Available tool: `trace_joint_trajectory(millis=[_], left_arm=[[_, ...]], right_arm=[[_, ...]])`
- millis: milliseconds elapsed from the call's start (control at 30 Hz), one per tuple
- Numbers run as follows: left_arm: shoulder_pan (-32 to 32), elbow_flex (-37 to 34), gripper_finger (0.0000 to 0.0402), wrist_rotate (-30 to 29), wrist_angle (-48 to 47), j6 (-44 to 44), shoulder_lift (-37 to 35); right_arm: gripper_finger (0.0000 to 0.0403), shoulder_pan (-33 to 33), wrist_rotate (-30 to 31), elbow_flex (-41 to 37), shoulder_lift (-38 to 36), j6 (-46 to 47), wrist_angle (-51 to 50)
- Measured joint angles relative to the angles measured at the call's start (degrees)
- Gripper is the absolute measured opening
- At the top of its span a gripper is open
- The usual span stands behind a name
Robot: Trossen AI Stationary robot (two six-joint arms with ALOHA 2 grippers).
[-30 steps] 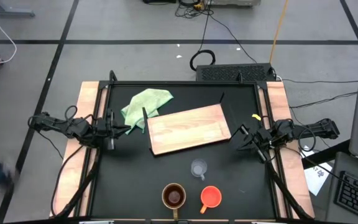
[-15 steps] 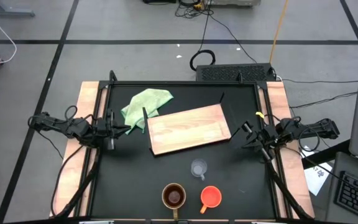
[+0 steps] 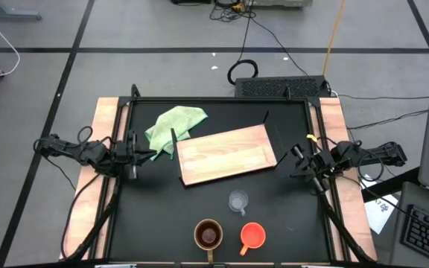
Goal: Stack small to large cups/mugs on shelf
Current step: Put the brown mug on the shelf
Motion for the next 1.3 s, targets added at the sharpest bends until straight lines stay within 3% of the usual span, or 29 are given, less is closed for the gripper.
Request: trace_joint_trajectory(millis=[300, 600, 733, 867, 1033, 1133, 1300], left_arm=[[0.0, 0.0, 0.0031, 0.1, 1.3, -4.1, 0.0], [0.0, 0.0, 0.0031, 1.9, 1.1, -9.3, 0.0], [0.0, 0.0, 0.0031, 1.8, 2.5, -8.5, 0.0], [0.0, 0.0, 0.003, 1.7, 2.8, -7.6, 0.0], [0.0, 0.0, 0.0024, 1.7, 2.9, -6.7, 0.0], [0.0, 0.0, 0.0005, 1.7, 2.9, -6.5, 0.0], [0.0, 0.0, 0.0016, 1.8, 2.9, -5.7, 0.0]], right_arm=[[0.0, 0.0, 0.0, 0.0, 0.0, -4.0, -0.6], [0.0, 0.0, 0.0, 0.0, 0.6, 0.7, -1.2], [0.0, 0.0, 0.0, 0.0, 1.3, -3.7, -1.0], [0.0, 0.0, 4.3, 0.0, 2.8, -5.0, 0.5], [0.0, -0.1, 9.6, 1.0, 5.6, -8.1, 0.0], [0.0, -0.1, 9.9, 2.5, 8.8, -9.0, -1.3], [0.0, -0.1, 9.9, 7.4, 16.3, -9.7, -0.5]])
